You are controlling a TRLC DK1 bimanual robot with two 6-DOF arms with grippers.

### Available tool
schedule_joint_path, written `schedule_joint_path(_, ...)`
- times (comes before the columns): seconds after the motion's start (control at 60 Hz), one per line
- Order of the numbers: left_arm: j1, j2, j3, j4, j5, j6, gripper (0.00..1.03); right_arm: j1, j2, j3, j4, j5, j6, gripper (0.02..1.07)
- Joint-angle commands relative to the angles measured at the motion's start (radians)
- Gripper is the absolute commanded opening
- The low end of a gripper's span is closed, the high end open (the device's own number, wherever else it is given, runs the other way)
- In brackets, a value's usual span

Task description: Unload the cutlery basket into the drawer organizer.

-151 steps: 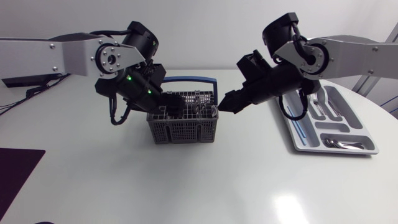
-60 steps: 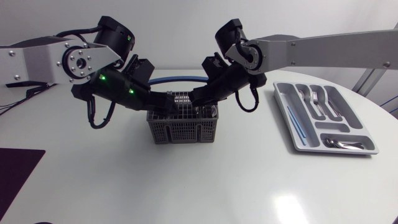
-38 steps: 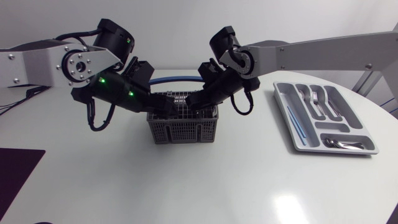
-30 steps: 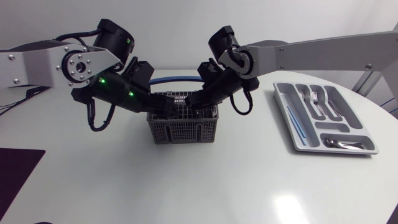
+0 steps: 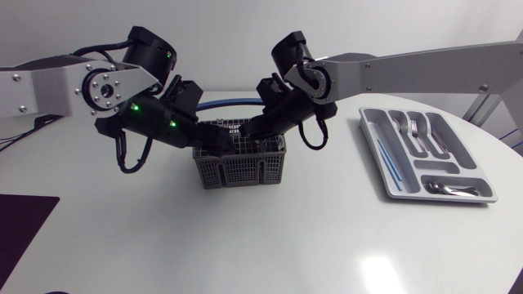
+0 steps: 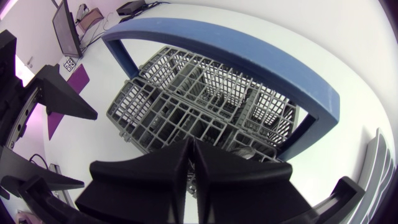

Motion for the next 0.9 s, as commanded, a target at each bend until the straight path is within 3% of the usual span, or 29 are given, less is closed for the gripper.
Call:
schedule_joint_path(0.0, 0.005, -0.007, -0.03, 0.006, 0.009, 0.023, 0.97, 0.005, 0.011, -0.02, 0.001, 0.015, 0.004, 0.08)
schedule_joint_path(0.883, -0.003, 0.0, -0.04, 0.007, 0.009, 0.037, 0.97, -0.026, -0.075, -0.023, -0.053, -0.063, 0.005, 0.08)
